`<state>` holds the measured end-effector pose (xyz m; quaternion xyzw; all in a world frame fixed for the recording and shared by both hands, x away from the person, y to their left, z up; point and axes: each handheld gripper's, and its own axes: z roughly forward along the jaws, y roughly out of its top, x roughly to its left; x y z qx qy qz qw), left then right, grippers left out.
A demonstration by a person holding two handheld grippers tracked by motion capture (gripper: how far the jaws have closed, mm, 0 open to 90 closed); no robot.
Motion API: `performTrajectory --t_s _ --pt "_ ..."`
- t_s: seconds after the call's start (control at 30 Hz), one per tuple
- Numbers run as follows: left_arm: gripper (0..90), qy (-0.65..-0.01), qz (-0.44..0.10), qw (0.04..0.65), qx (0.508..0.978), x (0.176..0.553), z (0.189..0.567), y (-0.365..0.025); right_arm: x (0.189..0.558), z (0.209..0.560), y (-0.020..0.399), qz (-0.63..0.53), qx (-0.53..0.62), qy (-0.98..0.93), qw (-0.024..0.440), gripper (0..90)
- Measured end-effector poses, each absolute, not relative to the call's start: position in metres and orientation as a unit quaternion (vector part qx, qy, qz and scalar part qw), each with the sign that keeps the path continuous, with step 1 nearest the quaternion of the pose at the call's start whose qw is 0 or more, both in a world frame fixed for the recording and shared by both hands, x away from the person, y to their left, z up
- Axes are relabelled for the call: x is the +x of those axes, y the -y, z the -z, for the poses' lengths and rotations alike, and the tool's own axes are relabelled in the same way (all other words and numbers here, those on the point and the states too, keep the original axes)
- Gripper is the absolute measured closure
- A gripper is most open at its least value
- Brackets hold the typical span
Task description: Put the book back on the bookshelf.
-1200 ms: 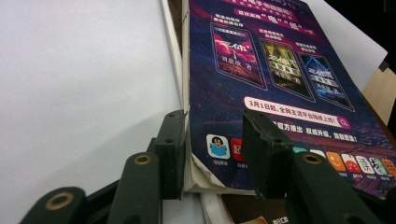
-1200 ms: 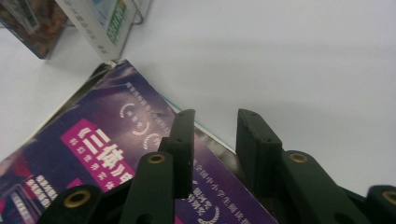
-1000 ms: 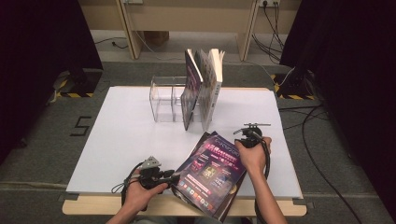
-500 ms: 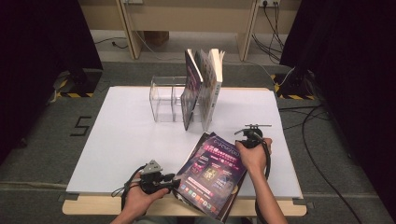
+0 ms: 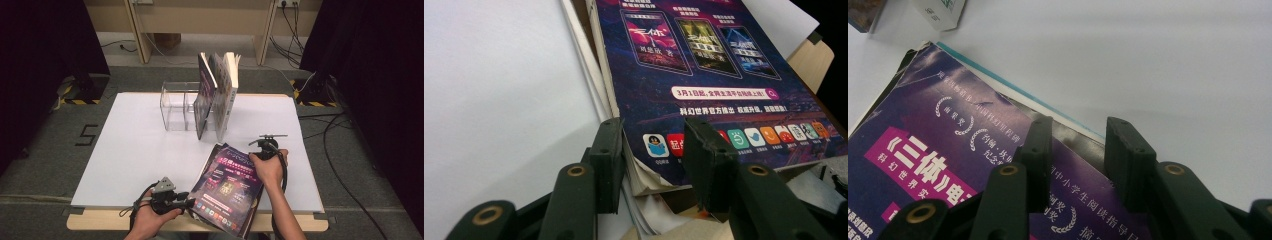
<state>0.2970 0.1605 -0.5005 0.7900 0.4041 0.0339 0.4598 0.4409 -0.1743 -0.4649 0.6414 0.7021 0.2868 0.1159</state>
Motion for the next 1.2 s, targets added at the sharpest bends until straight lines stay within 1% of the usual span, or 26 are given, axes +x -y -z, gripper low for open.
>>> performTrajectory --t_s 0.33,0.57,0.63,0.67,0.73,0.9,0.97,1.07,1.2 --pt "59.4 -0.4 -0.028 0.459 0.793 0.29 0.5 -0.158 0.441 0.467 0.173 -0.293 0.645 -0.699 0.102 63.4" --pt "58.8 -0.396 -0.023 0.454 0.798 0.285 0.5 -0.157 0.439 0.467 0.168 -0.294 0.638 -0.704 0.109 63.3" --pt "58.9 -0.393 -0.023 0.453 0.8 0.283 0.499 -0.157 0.438 0.468 0.167 -0.296 0.634 -0.706 0.108 63.3" --pt "58.9 -0.393 -0.023 0.452 0.801 0.281 0.499 -0.157 0.437 0.467 0.163 -0.294 0.644 -0.699 0.1 63.3" --pt "58.7 -0.393 -0.022 0.449 0.802 0.279 0.499 -0.158 0.437 0.468 0.162 -0.297 0.628 -0.711 0.108 63.0" --pt "59.1 -0.395 -0.013 0.449 0.801 0.283 0.497 -0.159 0.437 0.466 0.163 -0.299 0.619 -0.718 0.103 58.9" --pt "59.0 -0.398 -0.014 0.454 0.797 0.286 0.497 -0.16 0.435 0.462 0.169 -0.3 0.621 -0.714 0.12 58.6" --pt "59.5 -0.405 -0.014 0.461 0.789 0.291 0.496 -0.16 0.432 0.459 0.179 -0.304 0.622 -0.709 0.133 58.6" --pt "60.0 -0.417 -0.015 0.464 0.782 0.297 0.498 -0.16 0.427 0.456 0.191 -0.307 0.631 -0.699 0.136 60.0"
